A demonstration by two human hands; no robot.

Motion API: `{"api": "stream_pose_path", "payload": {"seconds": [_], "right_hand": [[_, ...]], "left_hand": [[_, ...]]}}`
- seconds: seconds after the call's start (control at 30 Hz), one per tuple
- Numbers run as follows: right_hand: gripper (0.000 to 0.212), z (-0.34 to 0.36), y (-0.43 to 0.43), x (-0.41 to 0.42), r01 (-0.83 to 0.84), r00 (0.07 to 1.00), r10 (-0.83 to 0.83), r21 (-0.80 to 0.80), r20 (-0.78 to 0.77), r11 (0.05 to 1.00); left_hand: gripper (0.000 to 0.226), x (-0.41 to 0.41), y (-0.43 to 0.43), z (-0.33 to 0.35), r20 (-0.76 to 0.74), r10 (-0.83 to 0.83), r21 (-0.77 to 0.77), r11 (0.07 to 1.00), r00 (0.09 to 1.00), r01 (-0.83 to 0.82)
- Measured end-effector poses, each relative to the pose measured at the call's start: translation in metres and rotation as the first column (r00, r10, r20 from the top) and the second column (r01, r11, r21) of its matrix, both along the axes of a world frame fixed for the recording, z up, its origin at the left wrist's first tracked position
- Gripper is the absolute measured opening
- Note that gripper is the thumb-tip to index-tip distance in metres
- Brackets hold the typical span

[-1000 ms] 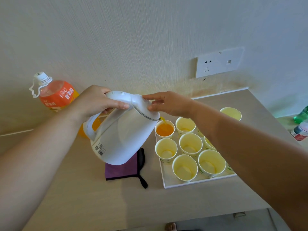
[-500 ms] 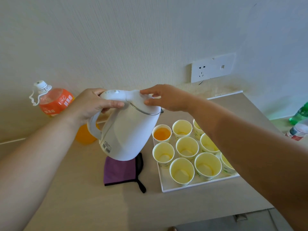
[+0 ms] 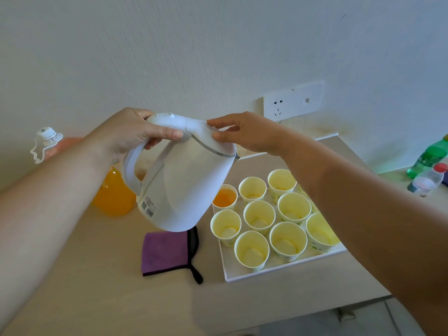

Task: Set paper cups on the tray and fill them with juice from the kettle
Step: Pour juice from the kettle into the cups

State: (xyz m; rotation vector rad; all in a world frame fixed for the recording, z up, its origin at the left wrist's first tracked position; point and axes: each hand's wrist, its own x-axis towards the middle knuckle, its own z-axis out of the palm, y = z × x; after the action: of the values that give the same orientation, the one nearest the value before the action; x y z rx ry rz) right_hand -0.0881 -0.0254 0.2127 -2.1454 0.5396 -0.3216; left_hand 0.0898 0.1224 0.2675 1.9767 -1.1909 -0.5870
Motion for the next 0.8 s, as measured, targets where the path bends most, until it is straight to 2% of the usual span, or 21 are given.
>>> {"api": "stream_pose_path", "payload": {"seconds": [0.27,0.43,0.8], "right_hand": [[0.042,-0.020,-0.009,-0.008,0.011,1.000,-0.014,0.118,0.026,0.993],[0.043,-0.031,-0.012,-0.009,0.026,0.999,-0.031,0.167,0.030,0.986],[0.042,-0.050,-0.019,-0.008,0.031,0.999,-0.040,0.230,0.035,0.973]], "left_hand": [[0.072,-0.007,-0.016,-0.006,0.067,0.020,0.115,0.993,0.998,-0.028],[0.049,-0.013,-0.024,-0.011,0.078,0.039,0.165,0.985,0.996,-0.052],[0.042,-0.015,-0.035,-0.020,0.142,0.049,0.220,0.972,0.989,-0.079]]}}
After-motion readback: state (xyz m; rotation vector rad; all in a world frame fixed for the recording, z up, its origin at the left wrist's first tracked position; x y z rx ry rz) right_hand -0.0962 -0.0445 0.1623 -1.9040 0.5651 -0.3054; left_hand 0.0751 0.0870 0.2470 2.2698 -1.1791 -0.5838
